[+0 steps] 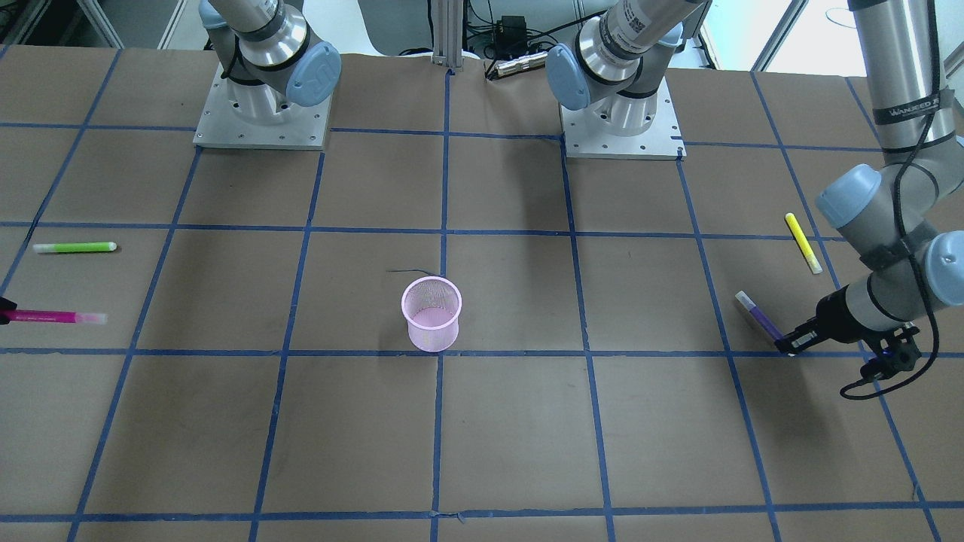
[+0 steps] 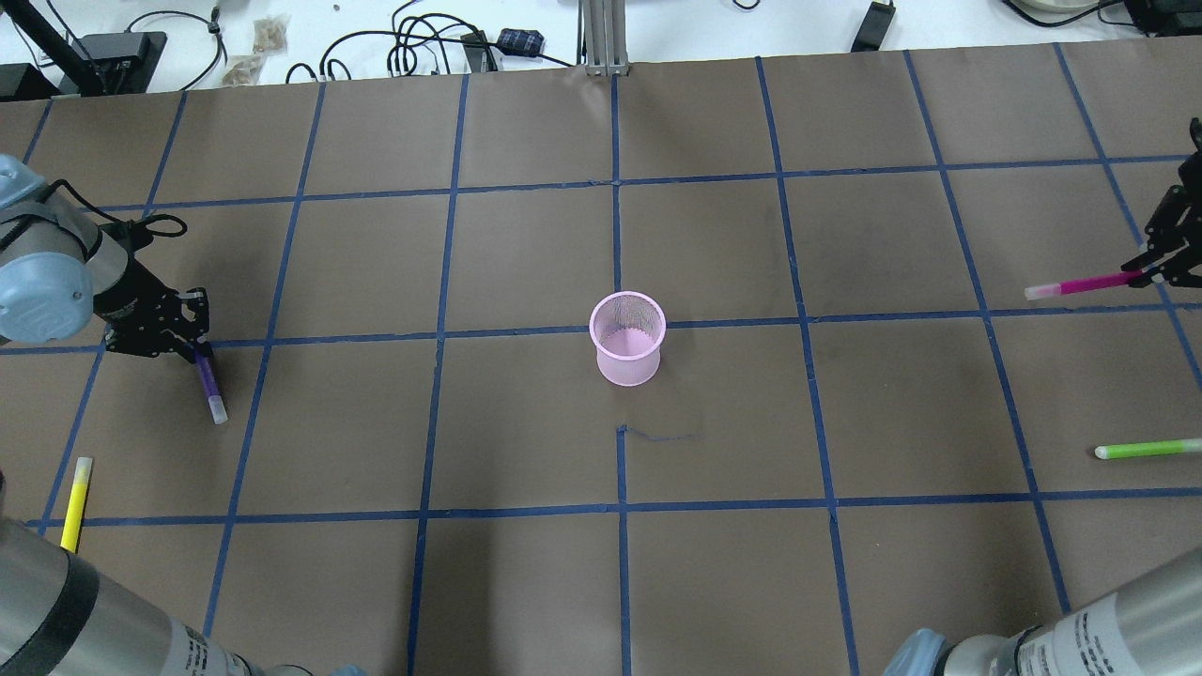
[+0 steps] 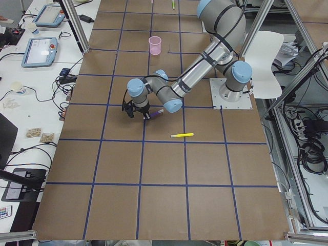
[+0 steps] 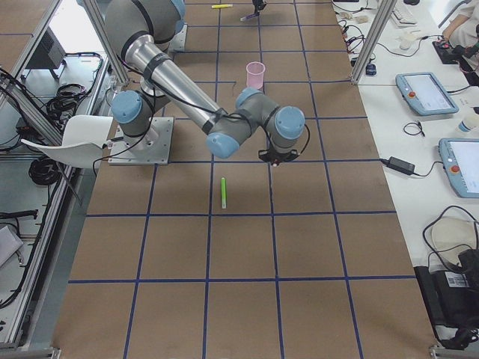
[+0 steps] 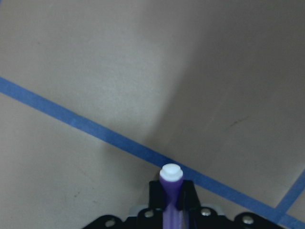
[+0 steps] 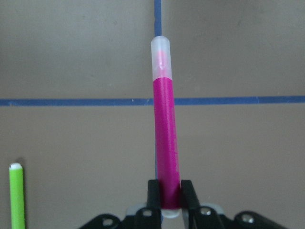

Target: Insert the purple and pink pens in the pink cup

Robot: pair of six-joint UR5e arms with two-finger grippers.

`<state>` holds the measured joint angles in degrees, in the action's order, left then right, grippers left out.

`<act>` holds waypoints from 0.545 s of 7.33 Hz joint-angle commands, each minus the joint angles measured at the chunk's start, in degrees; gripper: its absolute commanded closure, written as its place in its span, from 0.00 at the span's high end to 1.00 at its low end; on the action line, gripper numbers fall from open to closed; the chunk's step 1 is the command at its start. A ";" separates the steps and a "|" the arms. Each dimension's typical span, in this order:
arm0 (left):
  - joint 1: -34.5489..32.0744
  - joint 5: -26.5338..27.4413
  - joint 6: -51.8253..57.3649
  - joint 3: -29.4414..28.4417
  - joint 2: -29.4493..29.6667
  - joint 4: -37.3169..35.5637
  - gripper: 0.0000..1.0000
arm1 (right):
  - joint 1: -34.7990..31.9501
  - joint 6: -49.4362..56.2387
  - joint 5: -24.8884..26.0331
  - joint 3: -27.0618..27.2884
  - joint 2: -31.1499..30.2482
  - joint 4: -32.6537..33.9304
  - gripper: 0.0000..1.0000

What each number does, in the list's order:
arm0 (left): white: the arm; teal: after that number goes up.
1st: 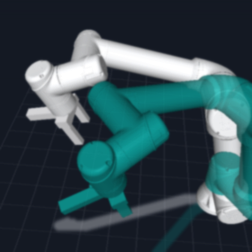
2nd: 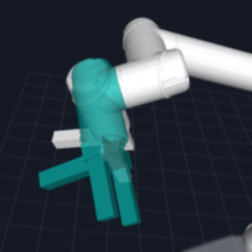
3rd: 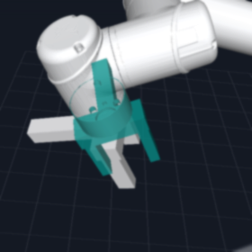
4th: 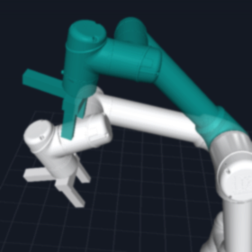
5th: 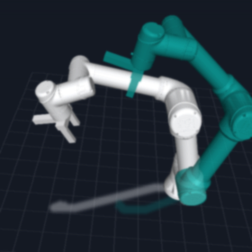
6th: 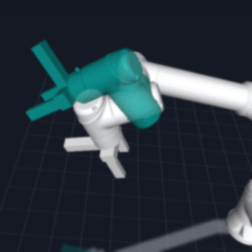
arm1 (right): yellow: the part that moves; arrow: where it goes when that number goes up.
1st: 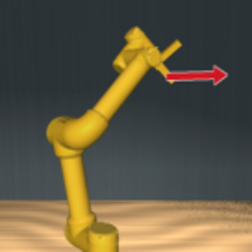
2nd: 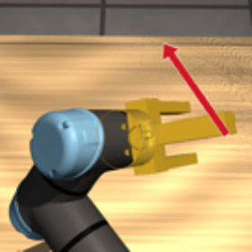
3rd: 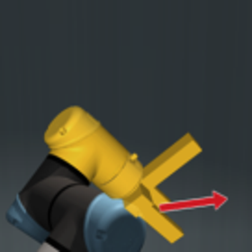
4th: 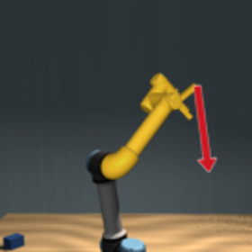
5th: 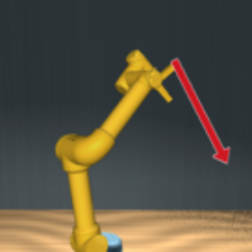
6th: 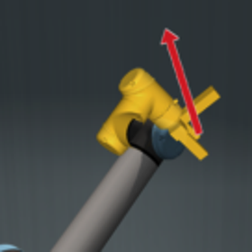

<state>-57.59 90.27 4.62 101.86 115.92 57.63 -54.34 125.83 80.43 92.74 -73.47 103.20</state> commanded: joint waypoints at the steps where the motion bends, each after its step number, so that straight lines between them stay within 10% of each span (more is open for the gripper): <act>1: -1.81 -0.80 -1.97 -1.05 -2.79 -0.93 0.00 | -9.77 -12.31 3.76 -0.10 -6.23 -2.30 0.15; 4: -7.09 -0.01 -2.96 -3.51 -5.70 -1.82 0.00 | -21.82 -29.62 7.55 0.07 -10.03 -4.91 0.14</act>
<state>-63.12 90.24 1.78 98.94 111.43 56.10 -71.20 103.80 87.06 92.83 -82.58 100.18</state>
